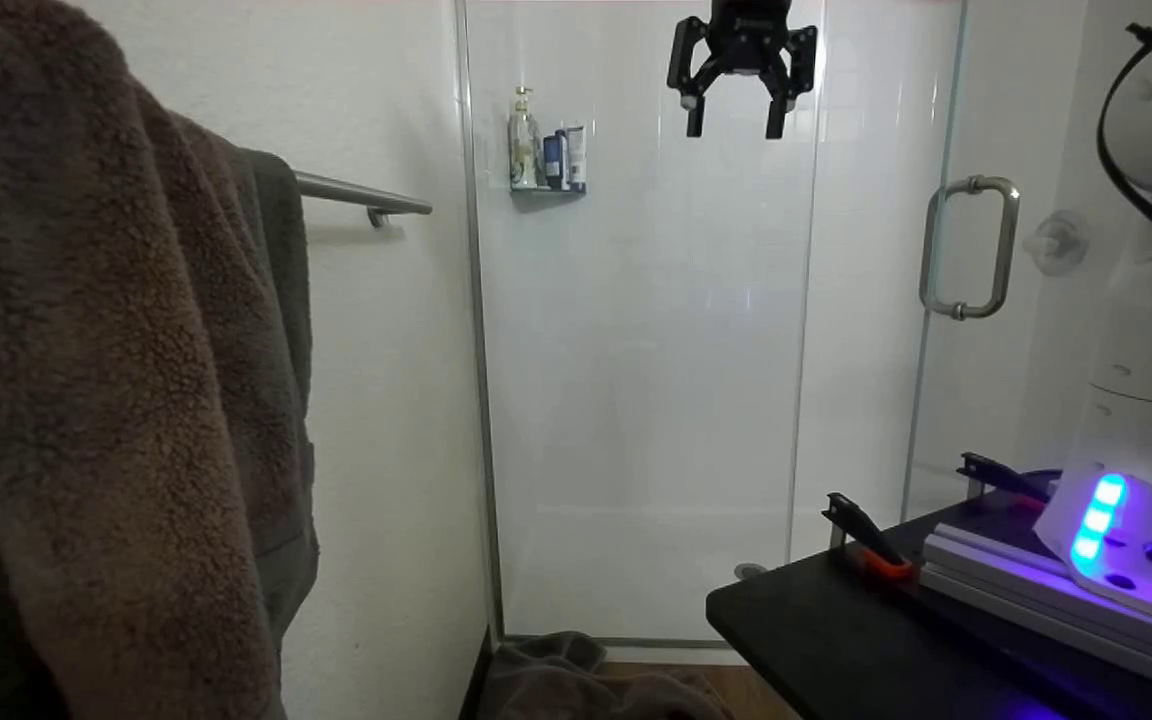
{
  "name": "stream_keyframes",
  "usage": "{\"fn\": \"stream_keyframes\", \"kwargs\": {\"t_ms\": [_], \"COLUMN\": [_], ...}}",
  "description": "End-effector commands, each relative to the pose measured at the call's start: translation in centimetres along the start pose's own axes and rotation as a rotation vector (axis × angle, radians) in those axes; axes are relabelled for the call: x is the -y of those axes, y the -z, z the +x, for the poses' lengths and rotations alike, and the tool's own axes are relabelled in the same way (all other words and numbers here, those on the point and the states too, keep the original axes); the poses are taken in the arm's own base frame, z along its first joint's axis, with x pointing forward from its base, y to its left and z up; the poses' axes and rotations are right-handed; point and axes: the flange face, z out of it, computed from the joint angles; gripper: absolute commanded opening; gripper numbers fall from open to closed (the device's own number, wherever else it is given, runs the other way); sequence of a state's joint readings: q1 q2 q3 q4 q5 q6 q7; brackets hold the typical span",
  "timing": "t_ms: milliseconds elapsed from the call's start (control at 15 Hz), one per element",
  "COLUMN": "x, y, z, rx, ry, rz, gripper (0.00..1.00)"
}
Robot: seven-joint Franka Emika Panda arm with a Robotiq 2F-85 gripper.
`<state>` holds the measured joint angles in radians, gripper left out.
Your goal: Take one towel from the towel rack and drop it on the floor
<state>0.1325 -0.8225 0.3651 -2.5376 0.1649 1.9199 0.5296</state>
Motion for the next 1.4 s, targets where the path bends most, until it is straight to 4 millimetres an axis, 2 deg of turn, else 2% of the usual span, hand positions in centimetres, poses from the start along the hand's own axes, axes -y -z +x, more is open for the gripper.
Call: {"fn": "stream_keyframes", "kwargs": {"t_ms": [0,133,200,467,667,867,933,1000,1067,1267,1333], "x": [0.0,0.0,1.4,9.1,14.5,18.5,18.9,18.4,17.9,18.1,18.0], "y": [0.1,-0.6,-0.7,-0.7,0.4,1.6,1.9,2.6,2.1,2.7,2.2], "z": [0.0,0.4,0.0,-3.8,-6.9,-8.7,-8.8,-8.5,-9.4,-8.9,-8.7], "rx": [0.001,0.038,0.028,0.015,-0.007,-0.049,-0.067,-0.106,-0.086,-0.108,-0.094], "ry": [0.0,0.007,0.106,0.337,0.51,0.667,0.718,0.765,0.678,0.733,0.725], "rz": [0.0,0.026,0.05,0.046,0.021,0.021,0.005,-0.021,-0.009,-0.022,0.006], "gripper": [1.0,1.0,1.0,1.0,1.0,1.0,1.0,1.0,1.0,1.0,1.0]}}
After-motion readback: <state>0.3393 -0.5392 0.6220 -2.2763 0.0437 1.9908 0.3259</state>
